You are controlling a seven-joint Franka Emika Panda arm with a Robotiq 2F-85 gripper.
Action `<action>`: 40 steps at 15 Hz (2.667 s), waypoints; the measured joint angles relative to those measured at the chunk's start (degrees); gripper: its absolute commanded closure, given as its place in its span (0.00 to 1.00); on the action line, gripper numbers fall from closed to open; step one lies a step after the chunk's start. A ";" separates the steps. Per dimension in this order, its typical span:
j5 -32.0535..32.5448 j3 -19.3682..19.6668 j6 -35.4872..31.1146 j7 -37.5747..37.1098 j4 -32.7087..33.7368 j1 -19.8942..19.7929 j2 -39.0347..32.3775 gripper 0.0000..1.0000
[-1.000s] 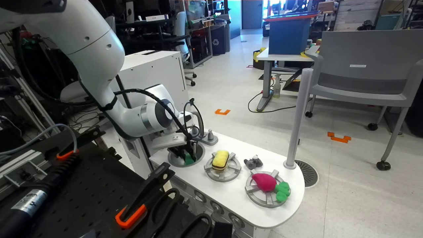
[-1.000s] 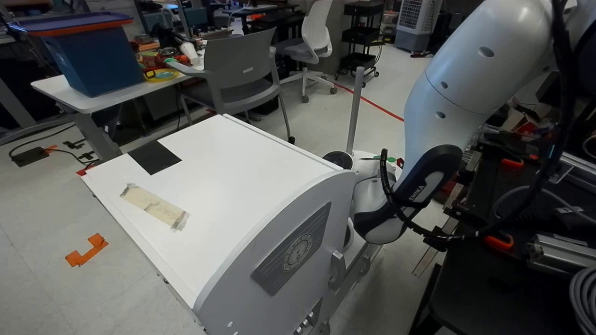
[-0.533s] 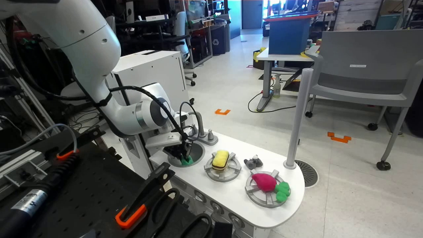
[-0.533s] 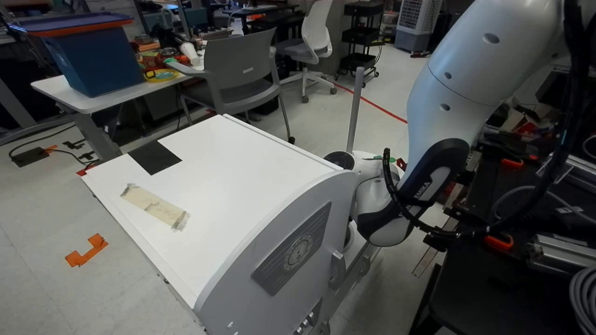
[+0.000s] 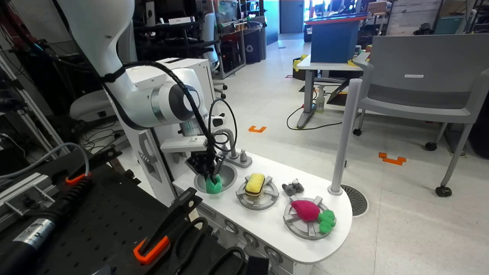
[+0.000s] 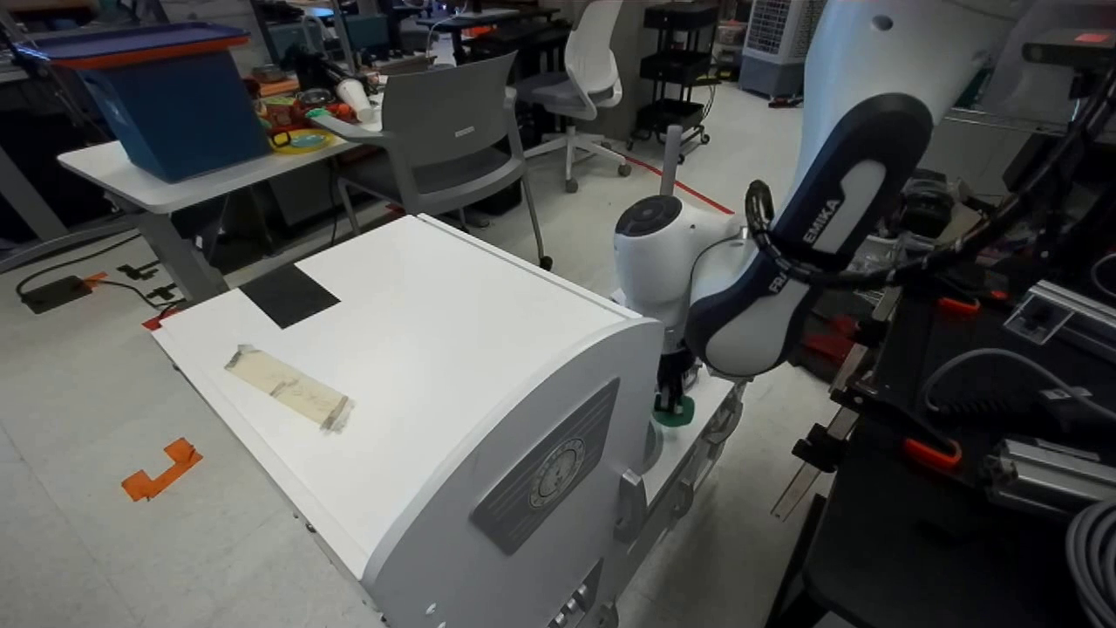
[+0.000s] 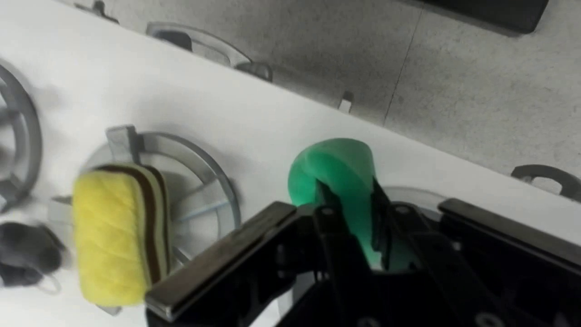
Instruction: Remove the green plushy from the sink and put it on the counter
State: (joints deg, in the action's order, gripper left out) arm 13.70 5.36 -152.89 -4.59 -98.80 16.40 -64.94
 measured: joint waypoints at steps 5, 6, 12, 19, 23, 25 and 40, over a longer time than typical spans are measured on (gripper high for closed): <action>-4.42 -0.77 7.56 0.07 -6.98 -6.71 9.81 0.96; -5.80 -1.28 8.48 0.14 -7.31 -8.58 11.45 0.96; -14.17 -1.85 19.27 -0.72 -2.84 -17.55 15.84 0.96; -15.02 -0.01 21.06 -9.07 11.59 -17.44 4.14 0.96; -14.93 2.53 21.93 -14.95 22.51 -14.45 -6.36 0.96; -14.76 4.07 23.90 -16.48 27.31 -13.89 -10.17 0.96; -11.63 5.69 35.31 -16.74 40.92 -14.97 -19.15 0.00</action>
State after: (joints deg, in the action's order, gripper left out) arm 2.07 11.05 -117.58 -21.33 -57.88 1.43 -84.09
